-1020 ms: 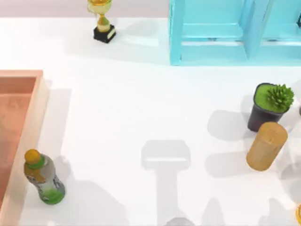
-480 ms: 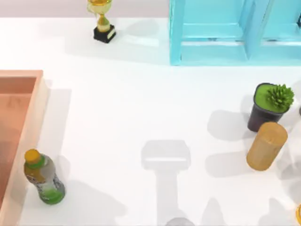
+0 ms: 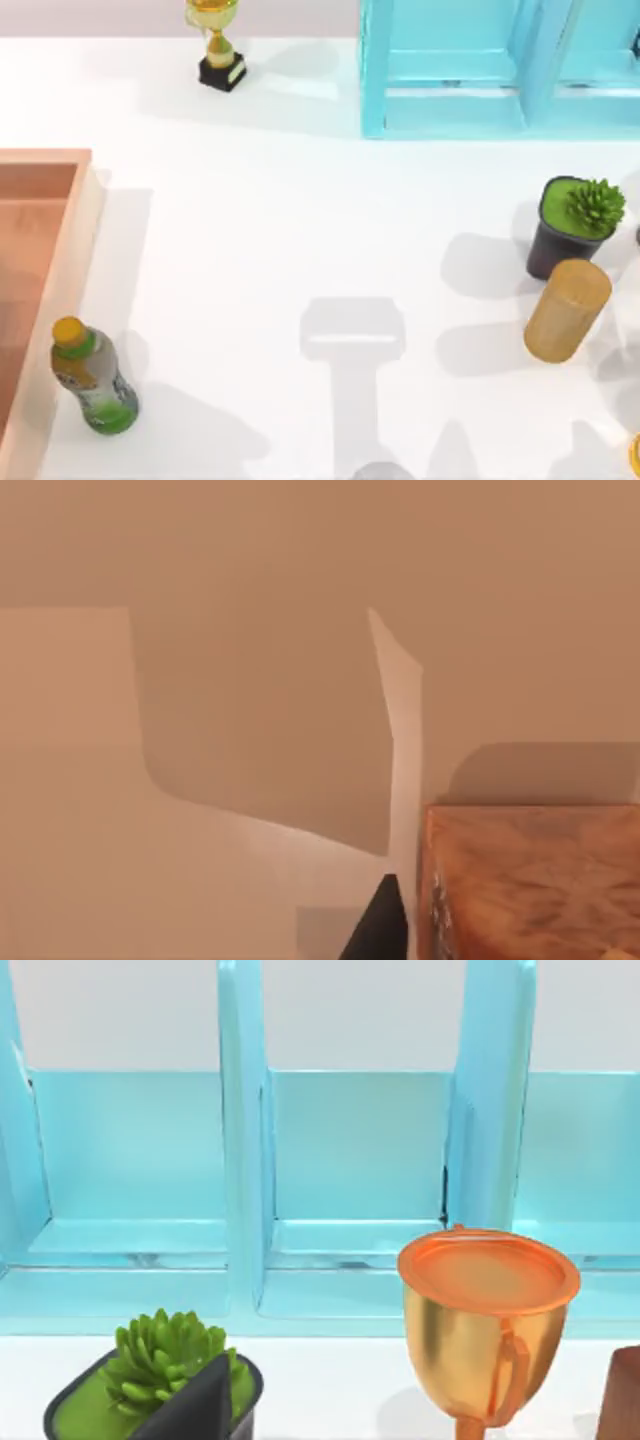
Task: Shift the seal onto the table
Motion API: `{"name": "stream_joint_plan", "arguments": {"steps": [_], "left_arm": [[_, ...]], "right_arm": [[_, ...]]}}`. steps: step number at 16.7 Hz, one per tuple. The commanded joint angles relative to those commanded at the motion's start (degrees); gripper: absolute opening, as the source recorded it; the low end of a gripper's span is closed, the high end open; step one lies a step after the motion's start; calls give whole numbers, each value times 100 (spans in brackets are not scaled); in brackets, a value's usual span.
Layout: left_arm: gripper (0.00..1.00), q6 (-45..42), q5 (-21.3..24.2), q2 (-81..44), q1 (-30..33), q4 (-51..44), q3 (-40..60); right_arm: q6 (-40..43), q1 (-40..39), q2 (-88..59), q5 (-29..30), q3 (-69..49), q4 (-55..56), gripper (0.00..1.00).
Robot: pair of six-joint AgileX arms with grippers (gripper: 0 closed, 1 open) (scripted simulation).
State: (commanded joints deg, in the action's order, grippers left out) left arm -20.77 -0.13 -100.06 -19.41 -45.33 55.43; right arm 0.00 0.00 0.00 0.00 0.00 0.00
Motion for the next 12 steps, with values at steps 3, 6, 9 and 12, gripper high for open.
{"name": "stream_joint_plan", "arguments": {"steps": [3, 6, 9, 12], "left_arm": [[10, 0, 0, 0, 0, 0, 0], [0, 0, 0, 0, 0, 0, 0], [0, 0, 0, 0, 0, 0, 0], [0, 0, 0, 0, 0, 0, 0]], "right_arm": [[0, 0, 0, 0, 0, 0, 100], [0, 0, 0, 0, 0, 0, 100], [0, 0, 0, 0, 0, 0, 100], [0, 0, 0, 0, 0, 0, 100]]}}
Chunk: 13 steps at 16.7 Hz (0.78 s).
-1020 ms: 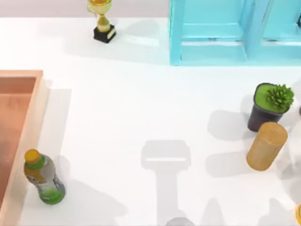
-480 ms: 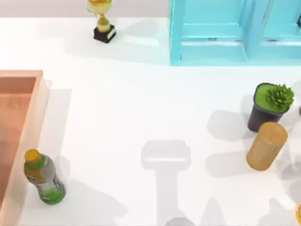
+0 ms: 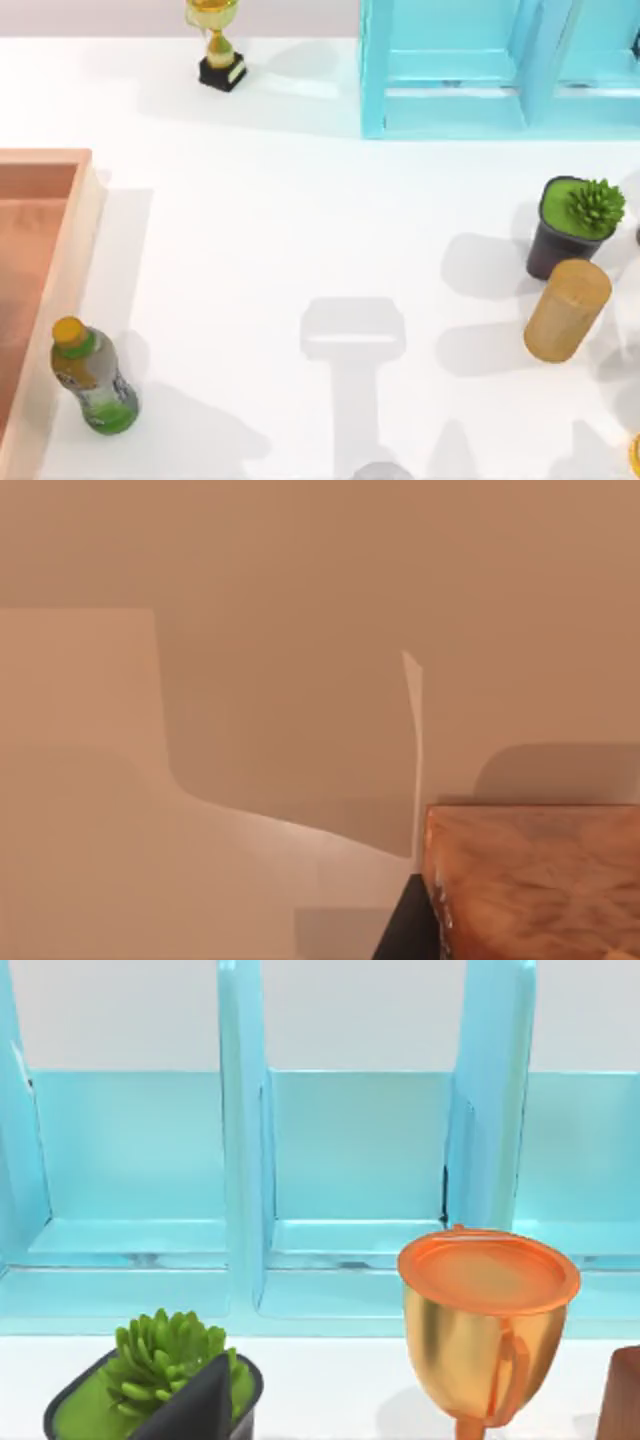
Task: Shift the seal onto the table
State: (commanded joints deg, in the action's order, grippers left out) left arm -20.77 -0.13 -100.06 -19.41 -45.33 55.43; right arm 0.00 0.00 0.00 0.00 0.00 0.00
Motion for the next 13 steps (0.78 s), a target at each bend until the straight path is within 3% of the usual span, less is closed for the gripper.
{"name": "stream_joint_plan", "arguments": {"steps": [5, 9, 13], "left_arm": [[0, 374, -207, 304, 406, -342, 404], [0, 1299, -467, 833, 1470, -1186, 1450], [0, 2314, -450, 1164, 2492, -2301, 2302]], "right_arm": [[0, 0, 0, 0, 0, 0, 100], [0, 0, 0, 0, 0, 0, 100], [0, 0, 0, 0, 0, 0, 100]]}}
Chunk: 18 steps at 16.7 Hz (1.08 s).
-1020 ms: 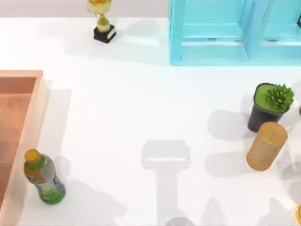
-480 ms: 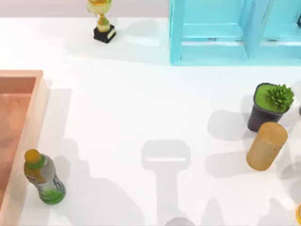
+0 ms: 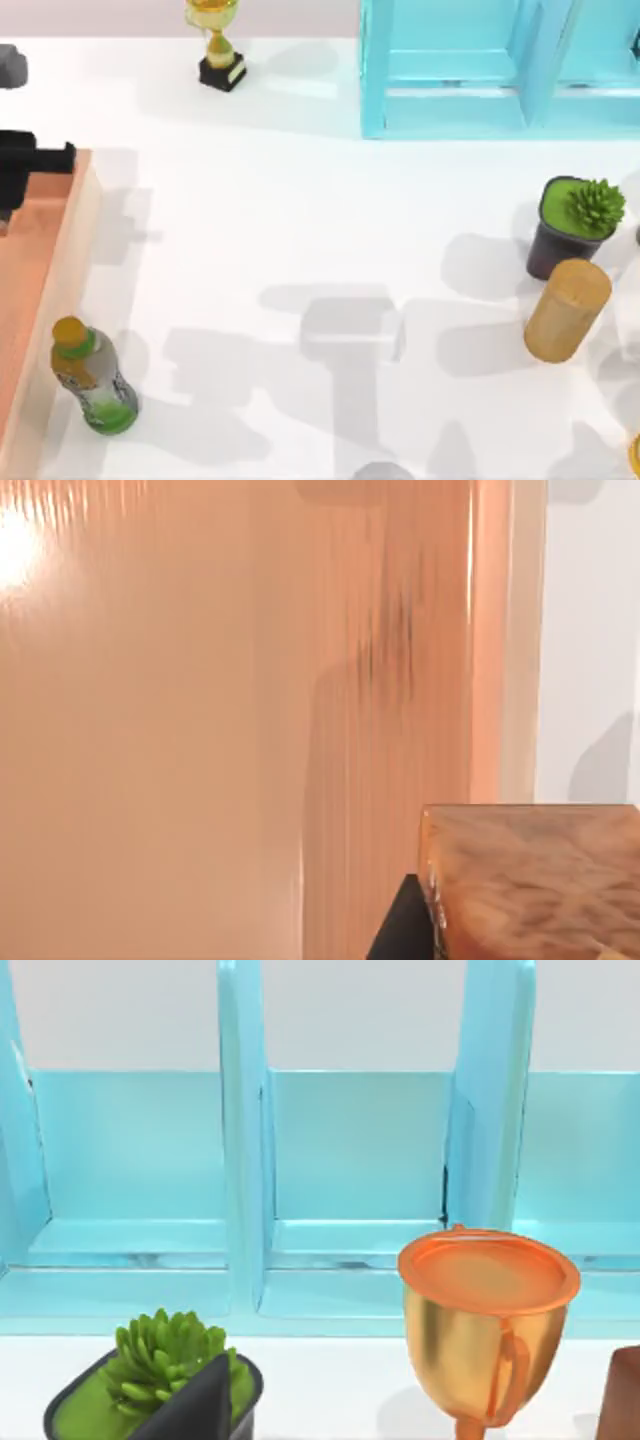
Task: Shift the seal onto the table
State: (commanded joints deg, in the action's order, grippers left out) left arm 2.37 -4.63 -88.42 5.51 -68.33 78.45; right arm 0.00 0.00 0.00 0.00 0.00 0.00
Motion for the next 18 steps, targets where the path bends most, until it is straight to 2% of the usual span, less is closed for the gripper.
{"name": "stream_joint_plan", "arguments": {"steps": [3, 6, 13, 18], "left_arm": [[0, 547, 192, 26, 454, -697, 180], [0, 795, 415, -57, 622, -1117, 90], [0, 847, 417, -145, 663, -1123, 135], [0, 1544, 407, -1318, 1349, -819, 867]], "right_arm": [[0, 0, 0, 0, 0, 0, 100], [0, 0, 0, 0, 0, 0, 100], [0, 0, 0, 0, 0, 0, 100], [0, 0, 0, 0, 0, 0, 100]]}}
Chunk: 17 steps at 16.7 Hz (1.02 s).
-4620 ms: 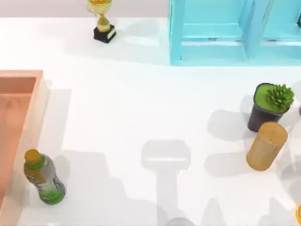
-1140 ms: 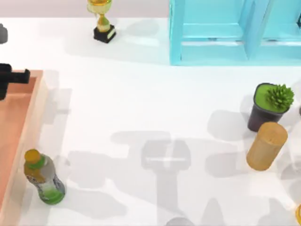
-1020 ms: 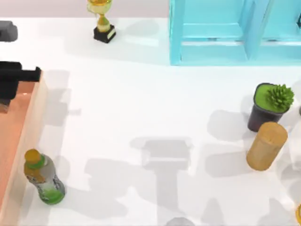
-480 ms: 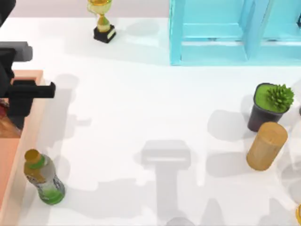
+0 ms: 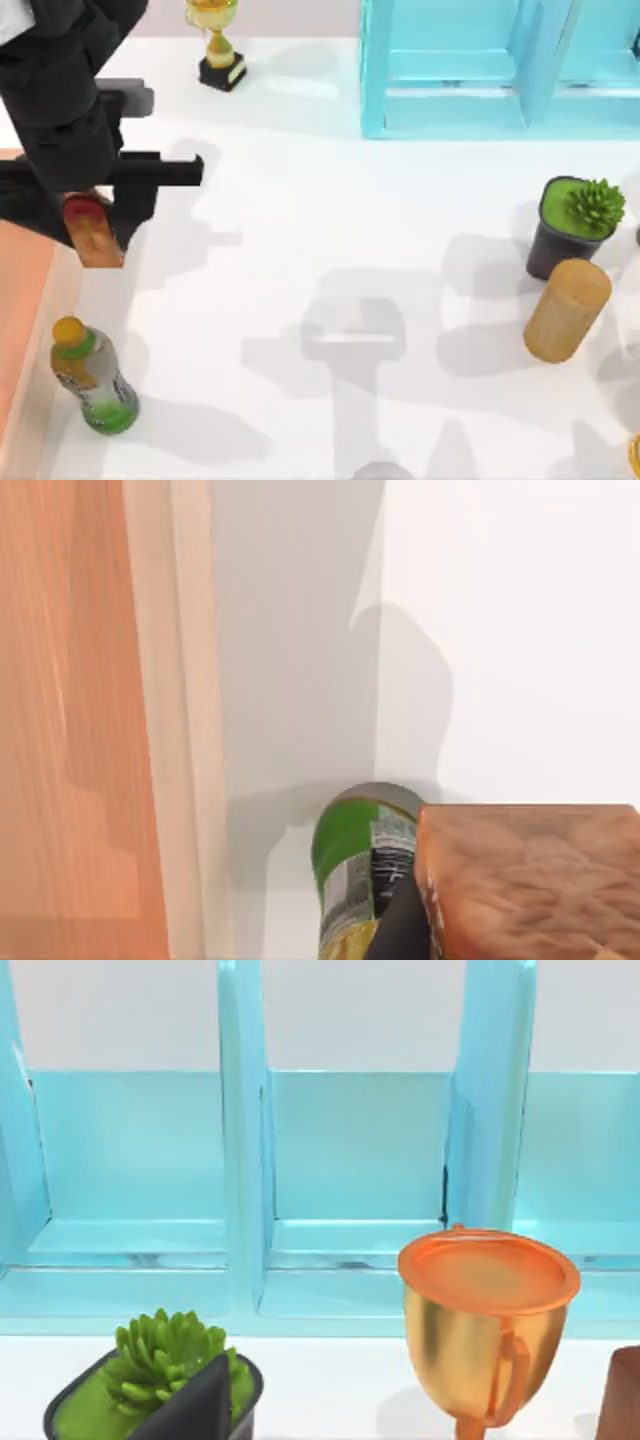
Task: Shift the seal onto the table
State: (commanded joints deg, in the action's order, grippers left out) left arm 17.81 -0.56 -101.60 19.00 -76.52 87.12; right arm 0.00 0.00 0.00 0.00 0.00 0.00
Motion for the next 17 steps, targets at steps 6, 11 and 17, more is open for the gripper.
{"name": "stream_joint_plan", "arguments": {"steps": [6, 11, 17], "left_arm": [[0, 1238, 83, -1856, 1156, 703, 1170], [0, 1603, 65, -2470, 1658, 995, 1583], [0, 1589, 69, -2513, 1635, 1186, 1413]], "right_arm": [[0, 0, 0, 0, 0, 0, 100], [0, 0, 0, 0, 0, 0, 100], [0, 0, 0, 0, 0, 0, 100]]}}
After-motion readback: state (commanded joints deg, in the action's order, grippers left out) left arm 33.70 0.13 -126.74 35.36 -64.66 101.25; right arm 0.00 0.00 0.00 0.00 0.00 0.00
